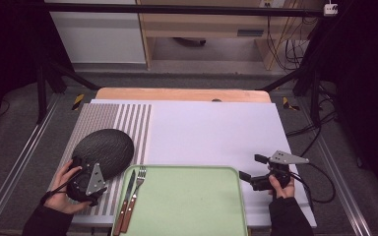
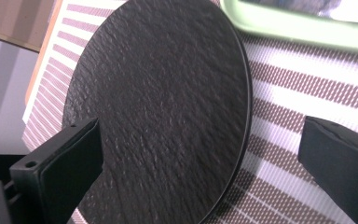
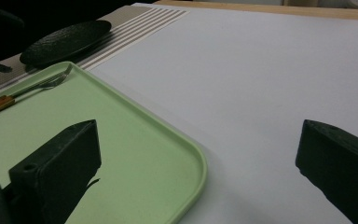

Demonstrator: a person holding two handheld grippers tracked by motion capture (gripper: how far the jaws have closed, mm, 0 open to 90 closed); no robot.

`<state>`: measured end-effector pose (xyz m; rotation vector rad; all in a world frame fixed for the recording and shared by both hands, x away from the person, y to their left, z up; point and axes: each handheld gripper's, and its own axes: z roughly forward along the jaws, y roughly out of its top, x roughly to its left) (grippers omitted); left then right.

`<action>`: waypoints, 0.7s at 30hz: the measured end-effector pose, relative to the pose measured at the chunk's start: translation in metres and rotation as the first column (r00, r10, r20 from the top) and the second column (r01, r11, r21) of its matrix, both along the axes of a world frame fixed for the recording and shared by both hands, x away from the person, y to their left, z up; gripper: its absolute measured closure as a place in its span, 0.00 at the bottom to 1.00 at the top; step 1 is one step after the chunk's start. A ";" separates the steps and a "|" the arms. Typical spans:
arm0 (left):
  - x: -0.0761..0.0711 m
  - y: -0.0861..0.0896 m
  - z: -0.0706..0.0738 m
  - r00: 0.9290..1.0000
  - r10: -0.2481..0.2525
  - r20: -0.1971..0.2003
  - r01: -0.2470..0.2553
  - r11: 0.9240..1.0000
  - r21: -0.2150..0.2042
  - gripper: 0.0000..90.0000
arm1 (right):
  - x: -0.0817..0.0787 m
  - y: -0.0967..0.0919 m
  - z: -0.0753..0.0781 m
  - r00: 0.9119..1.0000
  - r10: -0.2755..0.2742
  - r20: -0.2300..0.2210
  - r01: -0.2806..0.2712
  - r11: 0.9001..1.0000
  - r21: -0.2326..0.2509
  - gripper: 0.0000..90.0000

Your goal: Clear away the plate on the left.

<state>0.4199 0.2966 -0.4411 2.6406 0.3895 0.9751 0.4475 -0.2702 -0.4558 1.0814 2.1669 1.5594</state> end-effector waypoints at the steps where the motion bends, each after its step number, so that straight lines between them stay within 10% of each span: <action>1: 0.000 0.000 -0.001 1.000 0.002 0.006 -0.002 1.000 0.007 0.00 | 0.000 0.000 0.000 1.000 0.001 0.000 -0.001 1.000 -0.001 0.01; 21: 0.004 0.003 -0.015 0.991 -0.010 0.132 -0.013 0.985 0.174 0.09 | 0.000 0.000 0.000 1.000 0.000 0.001 0.000 1.000 0.000 0.01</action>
